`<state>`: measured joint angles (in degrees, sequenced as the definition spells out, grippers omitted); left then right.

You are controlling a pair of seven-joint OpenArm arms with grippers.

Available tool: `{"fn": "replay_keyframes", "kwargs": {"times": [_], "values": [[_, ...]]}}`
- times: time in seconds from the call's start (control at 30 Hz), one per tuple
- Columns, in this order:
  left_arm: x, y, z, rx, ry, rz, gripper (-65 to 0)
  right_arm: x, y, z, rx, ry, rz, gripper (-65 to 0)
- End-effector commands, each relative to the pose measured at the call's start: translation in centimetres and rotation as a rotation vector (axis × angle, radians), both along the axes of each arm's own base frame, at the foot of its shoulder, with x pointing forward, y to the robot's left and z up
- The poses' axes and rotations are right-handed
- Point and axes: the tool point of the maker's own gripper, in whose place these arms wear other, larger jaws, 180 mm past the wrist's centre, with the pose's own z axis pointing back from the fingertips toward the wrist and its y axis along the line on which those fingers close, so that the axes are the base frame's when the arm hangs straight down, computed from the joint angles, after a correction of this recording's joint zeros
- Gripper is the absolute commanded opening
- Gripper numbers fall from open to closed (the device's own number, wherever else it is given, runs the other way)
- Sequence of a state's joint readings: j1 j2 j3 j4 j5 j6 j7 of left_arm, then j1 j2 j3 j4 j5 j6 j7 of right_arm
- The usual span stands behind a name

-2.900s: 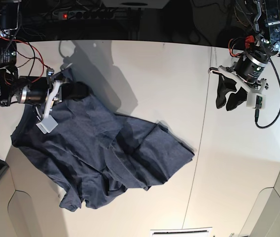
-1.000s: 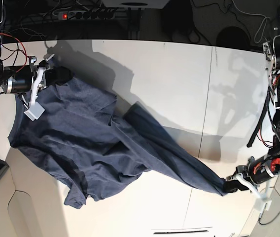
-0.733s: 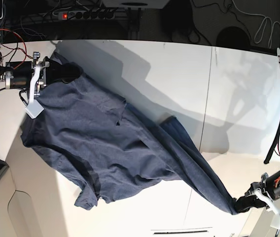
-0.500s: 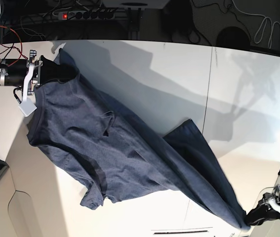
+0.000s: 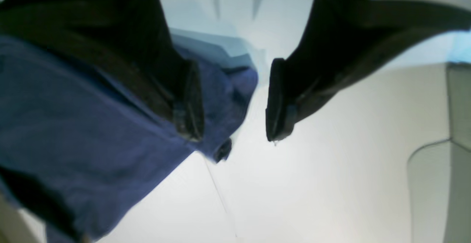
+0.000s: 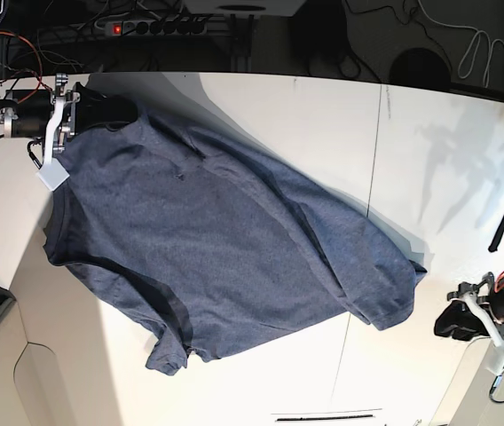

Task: Layout the t-shirt on the table in an organized manner, then fold the t-shirt properly
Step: 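Regrasp the shirt edge with the left gripper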

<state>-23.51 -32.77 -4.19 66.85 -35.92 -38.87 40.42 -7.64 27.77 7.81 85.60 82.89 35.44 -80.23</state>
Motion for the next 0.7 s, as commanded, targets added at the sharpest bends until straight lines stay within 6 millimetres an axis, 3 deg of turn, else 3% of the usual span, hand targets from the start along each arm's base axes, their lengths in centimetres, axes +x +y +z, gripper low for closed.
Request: {"fn": "replay_keyframes", "kwargs": {"times": [0.0,0.2,0.47,0.57,0.67], "values": [[1.5,-0.1,2.7,-0.007,-0.090,0.008,-34.1,0.7,-0.4,1.0,0.008,-0.037,-0.002,-65.0],[4.1,-3.7,-0.1,0.140,-0.093,0.013,-34.1,0.7,-0.3,1.0,0.010,-0.037,-0.002,-65.0],[7.2,-9.9,-5.9,0.319,0.013,-0.049,-34.1,0.7,-0.3,0.9,0.008,-0.037,-0.002,-65.0],[8.1,-10.3,-7.1,0.401,0.012,-0.040,-35.0,0.6,-0.4,0.8,-0.002,-0.034,0.000,-65.0],[8.8,-9.0,-7.9,0.462,0.026,0.016,-35.2,0.5,-0.4,0.7,-0.003,-0.031,0.000,-65.0]]}}
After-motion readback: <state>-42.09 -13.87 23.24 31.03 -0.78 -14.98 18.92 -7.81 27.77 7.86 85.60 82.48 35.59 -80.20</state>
